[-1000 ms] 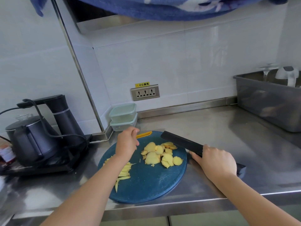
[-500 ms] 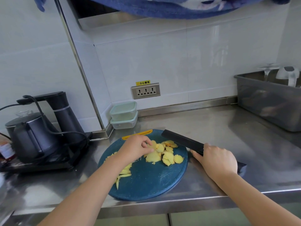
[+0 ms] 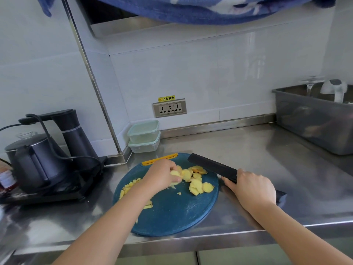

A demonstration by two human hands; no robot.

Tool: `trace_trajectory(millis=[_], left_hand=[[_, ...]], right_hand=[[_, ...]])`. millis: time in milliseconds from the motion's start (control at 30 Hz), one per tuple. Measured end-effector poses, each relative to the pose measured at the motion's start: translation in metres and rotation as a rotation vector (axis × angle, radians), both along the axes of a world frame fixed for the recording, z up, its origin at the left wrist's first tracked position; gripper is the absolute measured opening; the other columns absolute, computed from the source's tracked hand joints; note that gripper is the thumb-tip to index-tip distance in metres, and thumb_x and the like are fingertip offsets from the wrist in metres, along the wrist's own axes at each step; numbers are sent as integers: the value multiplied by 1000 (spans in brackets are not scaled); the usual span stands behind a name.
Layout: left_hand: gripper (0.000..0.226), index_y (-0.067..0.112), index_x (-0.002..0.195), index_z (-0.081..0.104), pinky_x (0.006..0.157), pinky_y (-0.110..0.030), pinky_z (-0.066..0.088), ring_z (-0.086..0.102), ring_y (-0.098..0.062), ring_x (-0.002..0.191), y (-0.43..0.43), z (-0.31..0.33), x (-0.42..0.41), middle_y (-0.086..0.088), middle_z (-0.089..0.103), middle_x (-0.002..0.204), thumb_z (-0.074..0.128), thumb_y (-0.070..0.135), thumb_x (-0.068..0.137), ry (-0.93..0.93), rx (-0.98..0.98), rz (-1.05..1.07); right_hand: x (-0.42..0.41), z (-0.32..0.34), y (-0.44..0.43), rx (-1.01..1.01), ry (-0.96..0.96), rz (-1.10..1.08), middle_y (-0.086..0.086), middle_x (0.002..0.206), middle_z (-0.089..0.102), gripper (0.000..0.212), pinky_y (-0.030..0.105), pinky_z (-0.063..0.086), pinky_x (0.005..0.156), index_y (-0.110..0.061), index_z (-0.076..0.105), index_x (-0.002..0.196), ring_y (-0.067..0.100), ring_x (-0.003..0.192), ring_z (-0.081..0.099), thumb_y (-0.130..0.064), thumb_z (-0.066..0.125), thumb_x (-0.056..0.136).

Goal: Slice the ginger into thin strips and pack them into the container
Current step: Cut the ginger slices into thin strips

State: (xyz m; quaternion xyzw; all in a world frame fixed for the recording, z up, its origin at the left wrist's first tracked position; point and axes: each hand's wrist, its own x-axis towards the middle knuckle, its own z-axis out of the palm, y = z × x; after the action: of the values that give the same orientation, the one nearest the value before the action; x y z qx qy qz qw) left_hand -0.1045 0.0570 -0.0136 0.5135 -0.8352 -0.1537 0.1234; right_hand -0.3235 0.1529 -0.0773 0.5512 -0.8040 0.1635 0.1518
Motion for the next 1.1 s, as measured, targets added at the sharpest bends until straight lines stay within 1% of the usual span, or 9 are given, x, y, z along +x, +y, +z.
trace_trajectory(millis=[133, 233, 367, 533, 667, 833, 933, 1000, 1100], left_hand=[[7, 20, 96, 63, 69, -28, 50, 65, -15, 79, 1, 17, 12, -2, 67, 96, 64, 20, 89, 221, 29, 147], [14, 12, 103, 63, 55, -21, 52, 68, -14, 63, 21, 26, 23, -12, 70, 88, 63, 8, 89, 323, 369, 135], [13, 8, 101, 64, 62, -20, 53, 68, -14, 73, 51, 12, 31, -8, 70, 91, 63, 4, 88, 305, 684, 43], [11, 7, 89, 66, 66, -24, 58, 65, -17, 84, 59, -9, 25, -7, 64, 101, 68, -2, 82, 465, 589, 183], [9, 15, 82, 64, 63, -21, 57, 64, -12, 70, 60, -5, 22, -7, 68, 87, 70, 8, 83, 243, 425, 199], [31, 19, 119, 55, 71, -29, 53, 63, -13, 78, 38, 7, 18, -3, 67, 102, 62, 28, 90, -46, 158, 137], [48, 25, 139, 40, 96, -30, 44, 53, -17, 116, 13, 6, 7, -3, 51, 133, 56, 19, 94, 10, 21, 47], [55, 26, 144, 37, 105, -29, 35, 43, -18, 129, -2, 4, 1, -2, 41, 145, 57, 18, 94, -27, 3, -18], [51, 26, 136, 47, 94, -26, 41, 49, -16, 122, -14, -3, -5, 1, 48, 138, 65, 18, 89, -74, 80, -71]], right_hand=[[0, -1, 0, 2, -1, 2, -7, 71, 50, 51, 27, 36, 54, -21, 44, 86, 18, 69, 62, -69, 26, 92], [0, 0, 1, -1, -7, 1, -7, 69, 49, 50, 27, 34, 52, -21, 43, 85, 18, 60, 51, -68, 27, 92], [0, 0, 1, -5, 11, 7, -6, 70, 51, 51, 28, 36, 53, -21, 44, 84, 18, 68, 62, -68, 27, 92], [0, 2, 3, 9, -14, 10, -6, 69, 49, 48, 27, 36, 54, -20, 43, 85, 19, 65, 57, -66, 29, 93], [0, 1, 2, 5, -13, 15, -6, 70, 49, 47, 27, 37, 54, -21, 42, 86, 19, 71, 63, -66, 29, 93], [0, 1, 2, 10, -19, 2, -6, 68, 49, 50, 27, 37, 53, -21, 43, 84, 19, 67, 60, -68, 28, 92], [0, 1, 1, 9, -27, 5, -6, 69, 49, 50, 27, 38, 54, -21, 43, 84, 19, 70, 63, -68, 28, 92], [0, 2, 1, 13, -40, 5, -6, 70, 49, 49, 27, 38, 54, -21, 43, 84, 18, 69, 61, -68, 29, 92], [1, 3, 2, 18, -48, 2, -6, 69, 47, 50, 27, 37, 55, -21, 42, 84, 19, 66, 58, -68, 29, 92]])
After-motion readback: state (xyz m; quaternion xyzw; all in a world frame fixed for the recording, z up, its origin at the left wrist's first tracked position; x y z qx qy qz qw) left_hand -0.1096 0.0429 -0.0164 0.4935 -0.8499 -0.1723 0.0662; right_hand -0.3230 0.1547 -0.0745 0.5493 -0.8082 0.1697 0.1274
